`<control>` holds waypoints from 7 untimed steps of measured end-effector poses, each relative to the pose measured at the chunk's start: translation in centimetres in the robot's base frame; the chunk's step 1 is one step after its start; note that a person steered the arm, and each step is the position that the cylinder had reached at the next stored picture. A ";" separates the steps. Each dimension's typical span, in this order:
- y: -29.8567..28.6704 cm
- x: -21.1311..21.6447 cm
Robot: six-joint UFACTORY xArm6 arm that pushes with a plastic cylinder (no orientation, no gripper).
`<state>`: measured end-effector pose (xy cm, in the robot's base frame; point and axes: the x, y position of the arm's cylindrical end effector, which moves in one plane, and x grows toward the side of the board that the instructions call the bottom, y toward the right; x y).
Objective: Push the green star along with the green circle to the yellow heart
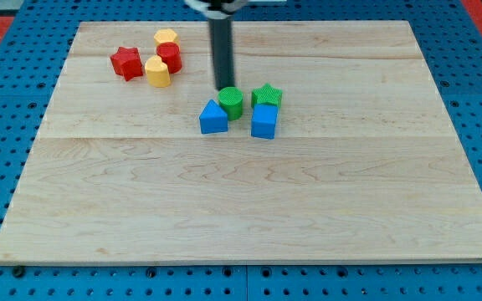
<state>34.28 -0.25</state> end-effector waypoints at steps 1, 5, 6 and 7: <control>2.6 -1.2; 12.0 3.2; 9.0 4.5; 3.0 3.2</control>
<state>37.52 2.79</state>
